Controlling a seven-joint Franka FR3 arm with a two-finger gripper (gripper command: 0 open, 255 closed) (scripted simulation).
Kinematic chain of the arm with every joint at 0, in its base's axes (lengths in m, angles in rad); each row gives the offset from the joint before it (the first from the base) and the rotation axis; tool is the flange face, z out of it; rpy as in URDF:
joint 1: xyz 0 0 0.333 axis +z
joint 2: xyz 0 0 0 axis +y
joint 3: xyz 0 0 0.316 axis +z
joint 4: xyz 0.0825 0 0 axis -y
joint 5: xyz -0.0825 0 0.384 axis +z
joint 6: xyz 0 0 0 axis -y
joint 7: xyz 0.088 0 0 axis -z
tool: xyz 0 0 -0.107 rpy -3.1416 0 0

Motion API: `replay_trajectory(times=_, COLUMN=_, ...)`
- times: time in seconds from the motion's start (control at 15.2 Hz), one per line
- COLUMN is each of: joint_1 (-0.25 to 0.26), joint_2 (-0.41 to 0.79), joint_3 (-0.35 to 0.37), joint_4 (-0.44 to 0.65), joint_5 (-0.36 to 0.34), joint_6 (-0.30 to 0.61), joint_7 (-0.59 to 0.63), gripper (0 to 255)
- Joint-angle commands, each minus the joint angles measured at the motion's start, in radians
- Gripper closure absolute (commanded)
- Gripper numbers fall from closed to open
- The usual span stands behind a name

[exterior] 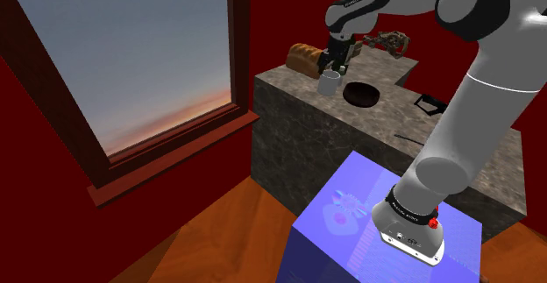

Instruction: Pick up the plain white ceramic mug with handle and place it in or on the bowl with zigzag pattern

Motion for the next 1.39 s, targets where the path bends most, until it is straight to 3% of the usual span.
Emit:
replay_trajectory(times=0.0, joint_1=-0.021, joint_2=0.084, joint_3=-0.007, joint_4=0.059, joint_5=0.05, joint_6=0.009, joint_7=-0.041, gripper=0)
replay_trajectory(times=0.26, joint_1=-0.081, joint_2=0.241, joint_3=-0.002, joint_4=0.188, joint_5=0.135, joint_6=0.007, joint_7=-0.107, gripper=0)
replay_trajectory(times=0.79, joint_1=-0.097, joint_2=0.303, joint_3=0.019, joint_4=0.168, joint_5=0.174, joint_6=0.082, joint_7=-0.131, gripper=0)
replay_trajectory(times=1.32, joint_1=-0.097, joint_2=0.303, joint_3=0.019, joint_4=0.168, joint_5=0.174, joint_6=0.082, joint_7=-0.131, gripper=0)
